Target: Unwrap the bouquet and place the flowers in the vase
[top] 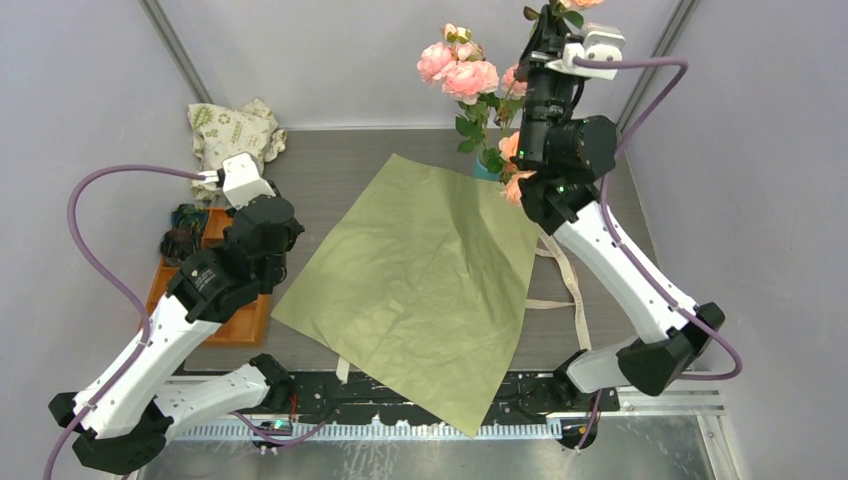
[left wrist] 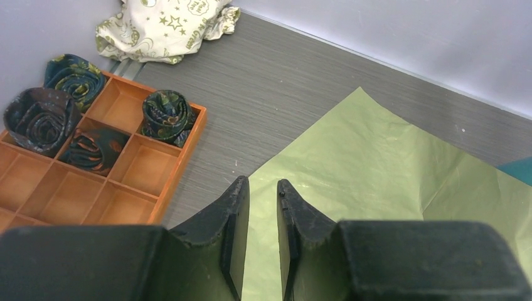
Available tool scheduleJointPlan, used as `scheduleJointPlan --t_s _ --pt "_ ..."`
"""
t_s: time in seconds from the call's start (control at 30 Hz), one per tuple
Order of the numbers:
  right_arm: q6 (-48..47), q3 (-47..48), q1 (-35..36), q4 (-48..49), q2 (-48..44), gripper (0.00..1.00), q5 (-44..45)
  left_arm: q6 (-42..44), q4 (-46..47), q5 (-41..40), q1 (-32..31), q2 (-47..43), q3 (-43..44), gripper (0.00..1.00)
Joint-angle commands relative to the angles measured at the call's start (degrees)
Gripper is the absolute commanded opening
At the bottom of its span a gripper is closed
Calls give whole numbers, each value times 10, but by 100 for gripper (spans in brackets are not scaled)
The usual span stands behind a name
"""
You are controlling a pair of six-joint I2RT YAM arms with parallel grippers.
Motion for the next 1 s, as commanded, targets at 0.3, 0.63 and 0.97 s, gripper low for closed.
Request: scheduleJointPlan --t_s 0.3,0.63,0.97 --pt "133 2 -117 -39 22 1 -5 4 45 -8 -1 0 5 24" --pt "197 -96 -121 -59 -10 1 0 -1 50 0 -1 10 -2 24" --pt "207 -146 -123 -55 -12 1 7 -7 51 5 -1 13 -7 24"
